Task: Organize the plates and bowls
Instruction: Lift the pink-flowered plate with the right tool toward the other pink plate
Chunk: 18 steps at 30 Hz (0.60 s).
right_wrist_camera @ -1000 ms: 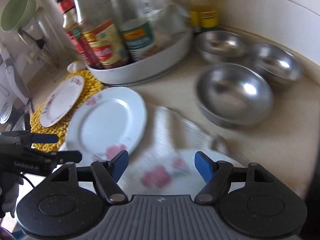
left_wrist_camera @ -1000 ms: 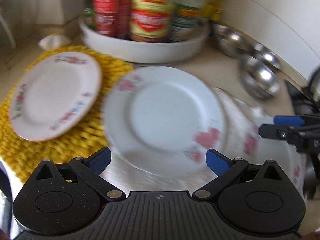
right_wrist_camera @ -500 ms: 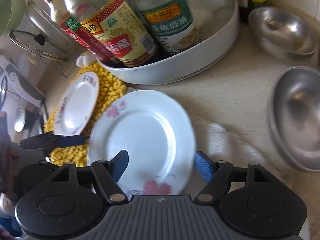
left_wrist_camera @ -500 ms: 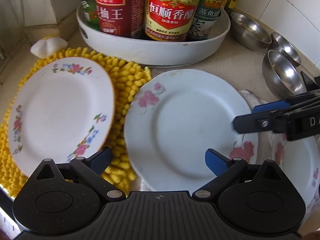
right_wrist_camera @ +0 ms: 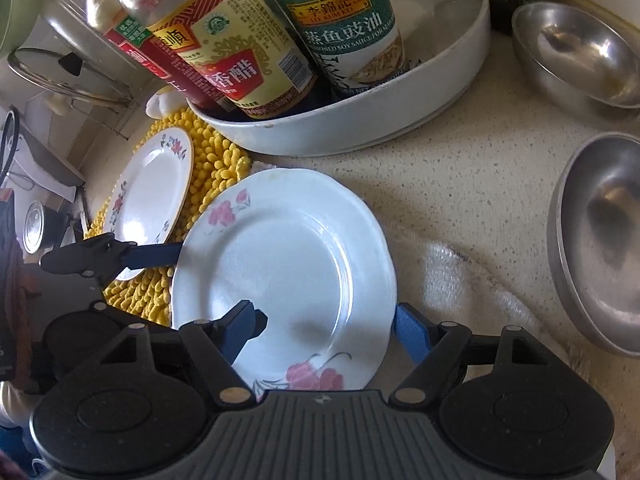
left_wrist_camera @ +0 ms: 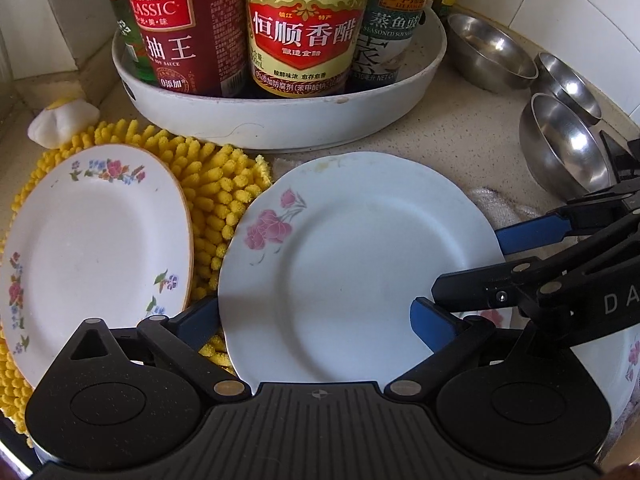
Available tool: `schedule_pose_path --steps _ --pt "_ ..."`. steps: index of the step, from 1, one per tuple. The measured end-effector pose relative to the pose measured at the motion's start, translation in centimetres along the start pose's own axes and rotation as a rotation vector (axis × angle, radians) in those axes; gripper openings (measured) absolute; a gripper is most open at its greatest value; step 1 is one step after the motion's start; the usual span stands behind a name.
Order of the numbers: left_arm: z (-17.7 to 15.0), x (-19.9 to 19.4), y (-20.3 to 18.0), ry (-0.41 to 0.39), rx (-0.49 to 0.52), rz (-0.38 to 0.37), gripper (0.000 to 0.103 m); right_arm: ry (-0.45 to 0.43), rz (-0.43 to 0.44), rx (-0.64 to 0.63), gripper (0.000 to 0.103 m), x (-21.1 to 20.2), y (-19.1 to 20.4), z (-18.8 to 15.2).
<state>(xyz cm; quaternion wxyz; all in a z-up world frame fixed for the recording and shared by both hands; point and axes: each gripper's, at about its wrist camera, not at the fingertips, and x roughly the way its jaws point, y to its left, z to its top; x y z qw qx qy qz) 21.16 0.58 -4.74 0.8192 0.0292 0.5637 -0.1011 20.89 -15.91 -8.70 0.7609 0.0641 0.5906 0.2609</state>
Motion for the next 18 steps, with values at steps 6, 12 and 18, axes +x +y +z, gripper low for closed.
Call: schedule_pose_path --steps 6,12,18 --pt "0.3 -0.3 -0.4 -0.012 0.006 0.006 0.101 -0.001 0.013 0.034 0.091 -1.0 -0.3 -0.4" --pt "-0.2 0.5 -0.6 -0.012 0.039 0.007 0.101 0.008 0.021 0.061 0.090 -0.3 -0.9 -1.2" --pt "-1.0 0.5 -0.7 -0.018 0.086 -0.003 0.101 0.031 0.021 0.041 0.089 -0.7 -0.4 -2.1"
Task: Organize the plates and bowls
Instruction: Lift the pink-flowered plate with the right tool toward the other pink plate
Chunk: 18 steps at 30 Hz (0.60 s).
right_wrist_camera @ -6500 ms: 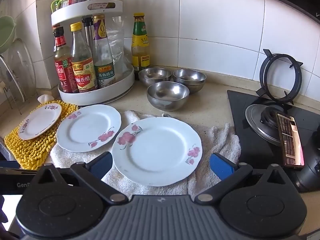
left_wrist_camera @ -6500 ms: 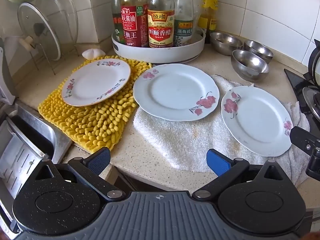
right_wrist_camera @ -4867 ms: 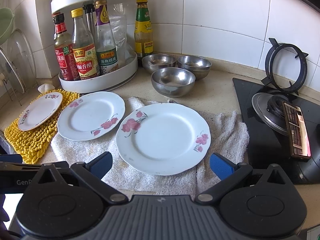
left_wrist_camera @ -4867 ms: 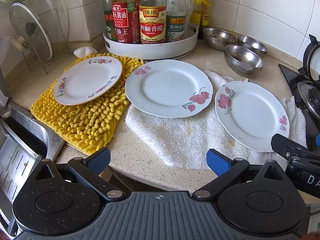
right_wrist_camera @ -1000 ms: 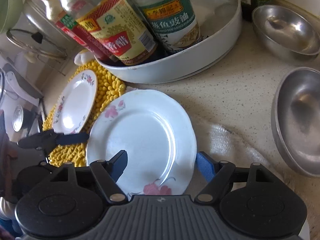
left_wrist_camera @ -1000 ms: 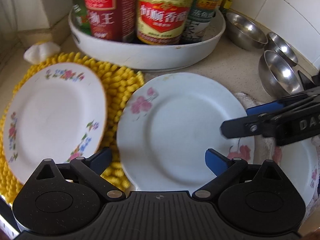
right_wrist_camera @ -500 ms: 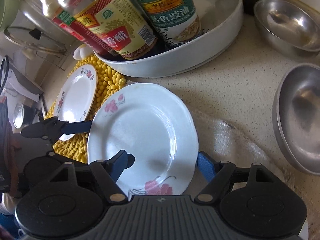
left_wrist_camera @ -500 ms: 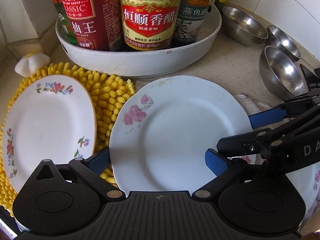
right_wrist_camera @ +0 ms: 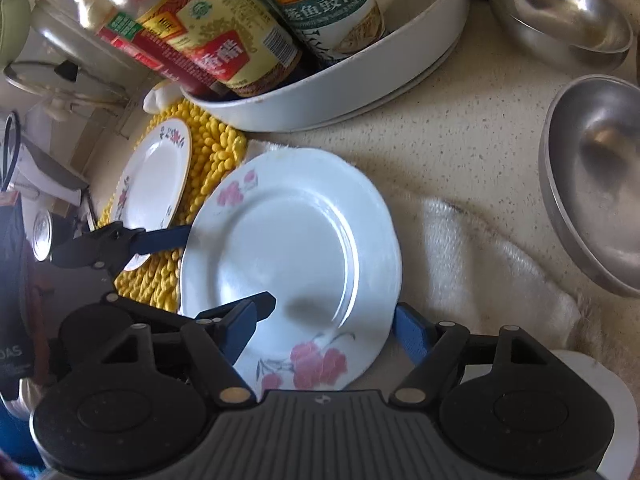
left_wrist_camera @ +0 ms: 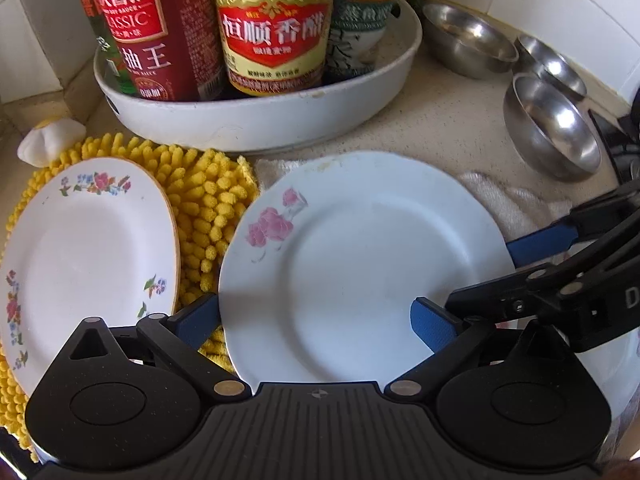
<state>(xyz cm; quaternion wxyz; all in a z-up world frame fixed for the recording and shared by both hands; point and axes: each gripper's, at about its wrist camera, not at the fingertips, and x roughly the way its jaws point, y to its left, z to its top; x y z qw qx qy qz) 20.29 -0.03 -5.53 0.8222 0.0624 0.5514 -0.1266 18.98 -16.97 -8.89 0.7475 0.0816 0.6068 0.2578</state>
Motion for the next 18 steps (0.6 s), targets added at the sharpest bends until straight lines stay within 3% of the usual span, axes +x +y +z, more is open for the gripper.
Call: schedule_pose_path --steps 8,18 --pt "0.7 0.1 0.7 -0.002 -0.024 -0.020 0.101 -0.032 -0.002 0.041 0.088 -0.2 -0.5 0.6" --pt "1.1 -0.8 -0.4 -0.024 -0.019 0.013 0.099 -0.034 0.012 0.122 0.088 -0.9 -0.9 0.3"
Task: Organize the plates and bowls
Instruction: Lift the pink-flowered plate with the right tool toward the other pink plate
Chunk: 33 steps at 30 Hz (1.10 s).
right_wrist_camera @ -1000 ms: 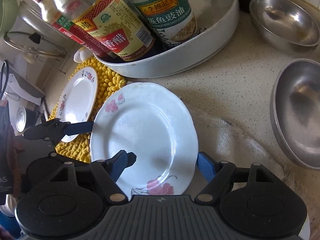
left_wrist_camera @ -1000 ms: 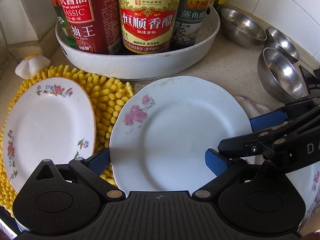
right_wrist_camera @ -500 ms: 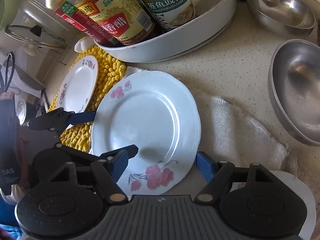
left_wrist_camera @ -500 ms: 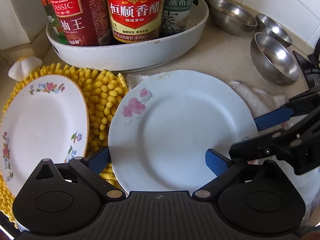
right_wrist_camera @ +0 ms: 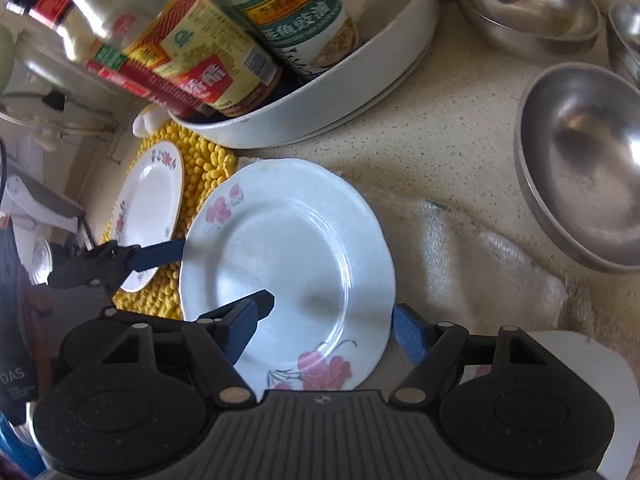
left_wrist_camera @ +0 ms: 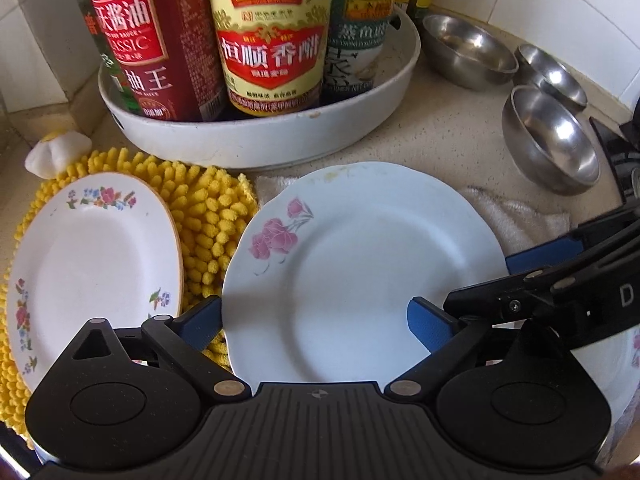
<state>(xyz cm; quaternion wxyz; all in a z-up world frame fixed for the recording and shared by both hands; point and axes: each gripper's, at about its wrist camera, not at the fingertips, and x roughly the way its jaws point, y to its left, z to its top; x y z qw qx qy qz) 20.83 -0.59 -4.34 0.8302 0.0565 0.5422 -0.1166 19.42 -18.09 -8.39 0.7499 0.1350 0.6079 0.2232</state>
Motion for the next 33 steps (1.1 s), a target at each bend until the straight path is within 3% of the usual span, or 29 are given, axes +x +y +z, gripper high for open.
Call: schedule_pose_path --steps 16,18,24,29,33 --pt "-0.6 -0.7 0.4 -0.043 0.009 -0.003 0.095 -0.026 0.036 0.052 0.086 -0.2 -1.0 -0.8" --pt "-1.1 -0.1 0.6 -0.042 0.012 -0.005 0.087 -0.020 0.060 0.074 0.083 0.1 -1.7 -1.1" --pt "-2.2 -0.5 1.9 -0.095 -0.004 -0.060 0.083 -0.031 0.130 0.143 0.064 0.3 -3.9 -1.9" --pt "-2.6 -1.1 3.2 -0.121 -0.066 -0.115 0.078 -0.046 0.131 0.167 0.063 0.2 -3.9 -2.2" --pt "-2.5 -1.4 3.0 -0.121 -0.060 -0.103 0.078 -0.061 0.139 0.176 0.063 -0.2 -4.0 -2.3"
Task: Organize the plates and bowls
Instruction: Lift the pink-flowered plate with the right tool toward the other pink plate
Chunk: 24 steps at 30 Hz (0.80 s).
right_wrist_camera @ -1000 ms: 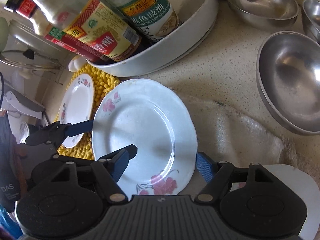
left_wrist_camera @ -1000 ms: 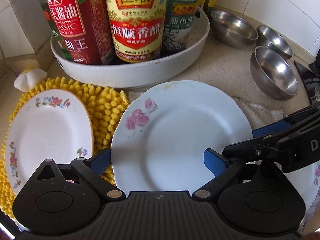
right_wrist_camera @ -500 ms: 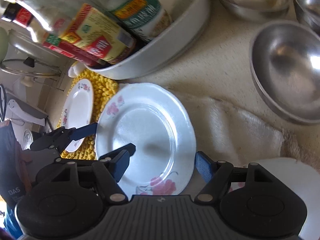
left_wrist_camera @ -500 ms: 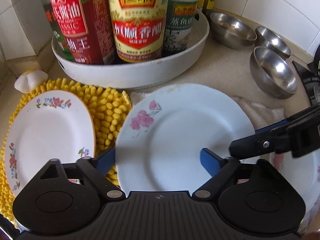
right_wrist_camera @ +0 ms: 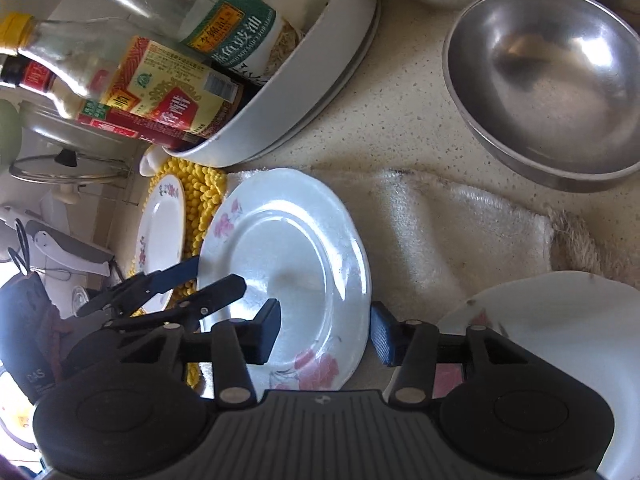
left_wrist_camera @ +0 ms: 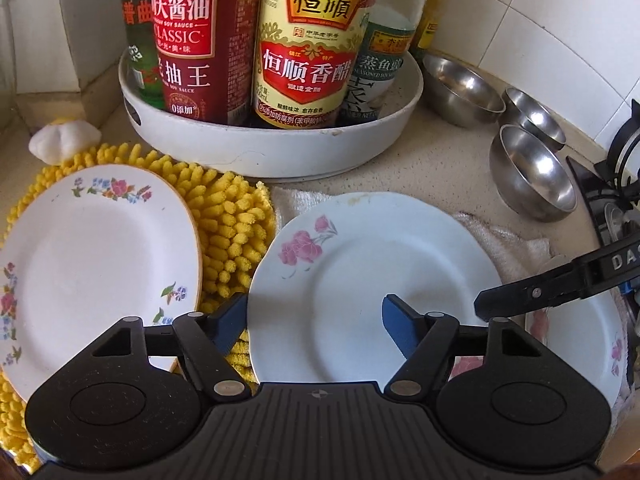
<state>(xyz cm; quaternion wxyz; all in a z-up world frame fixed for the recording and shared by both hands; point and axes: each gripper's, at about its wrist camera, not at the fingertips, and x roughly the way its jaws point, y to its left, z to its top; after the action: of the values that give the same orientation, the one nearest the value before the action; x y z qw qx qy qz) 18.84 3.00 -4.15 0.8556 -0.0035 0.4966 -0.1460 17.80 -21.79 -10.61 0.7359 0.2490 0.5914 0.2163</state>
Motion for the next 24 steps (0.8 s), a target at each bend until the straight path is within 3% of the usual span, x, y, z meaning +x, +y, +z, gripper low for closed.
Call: schedule_pose_path --steps 24 --pt "1.4 -3.0 -2.7 -0.062 0.042 -0.063 0.079 -0.125 0.032 0.037 0.063 -6.1 0.3 -1.8"
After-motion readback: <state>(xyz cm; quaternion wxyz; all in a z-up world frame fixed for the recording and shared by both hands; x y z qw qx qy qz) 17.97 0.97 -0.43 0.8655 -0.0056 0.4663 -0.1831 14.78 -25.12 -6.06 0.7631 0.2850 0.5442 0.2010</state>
